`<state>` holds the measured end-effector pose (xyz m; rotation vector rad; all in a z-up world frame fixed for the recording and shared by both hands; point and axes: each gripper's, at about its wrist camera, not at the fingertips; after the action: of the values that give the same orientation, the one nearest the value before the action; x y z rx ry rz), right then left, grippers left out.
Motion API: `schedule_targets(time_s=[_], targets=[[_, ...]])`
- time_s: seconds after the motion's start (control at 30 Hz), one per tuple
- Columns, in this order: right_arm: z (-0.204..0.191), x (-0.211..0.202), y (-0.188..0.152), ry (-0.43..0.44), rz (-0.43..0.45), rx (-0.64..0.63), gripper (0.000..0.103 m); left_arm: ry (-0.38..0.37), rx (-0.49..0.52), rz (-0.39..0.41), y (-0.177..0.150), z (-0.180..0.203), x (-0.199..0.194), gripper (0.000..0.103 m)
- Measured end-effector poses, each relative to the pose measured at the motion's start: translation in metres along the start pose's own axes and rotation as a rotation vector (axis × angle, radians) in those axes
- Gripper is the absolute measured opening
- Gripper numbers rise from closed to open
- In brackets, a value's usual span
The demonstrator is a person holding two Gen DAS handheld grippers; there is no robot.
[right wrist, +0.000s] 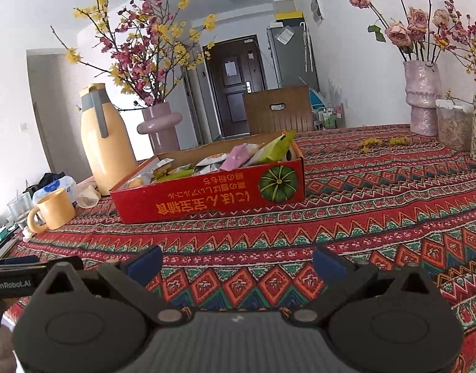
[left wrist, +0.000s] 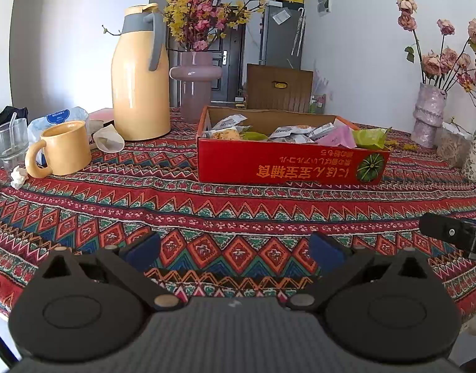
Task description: Organize snacks
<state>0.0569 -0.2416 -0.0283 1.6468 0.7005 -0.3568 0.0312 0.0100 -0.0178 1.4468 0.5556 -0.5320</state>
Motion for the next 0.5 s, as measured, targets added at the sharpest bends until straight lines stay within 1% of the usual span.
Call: schedule_targets(time_s=[0.5], targets=[[0.0037, -0.0008, -0.0025, -0.019, -0.005, 0.007, 0.103, 0.002, 0.008, 0.004, -0.0014, 0.0019, -0.0017, 0.103]])
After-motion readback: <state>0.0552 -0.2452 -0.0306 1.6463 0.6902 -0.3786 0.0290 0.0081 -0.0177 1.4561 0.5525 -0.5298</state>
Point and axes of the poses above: each gripper's, at about its wrist camera, not at the fingertips, and x roughly the way its jaws point, z to its right, y to its top, and after that the axes turned 10 degrees about -z, right-handed
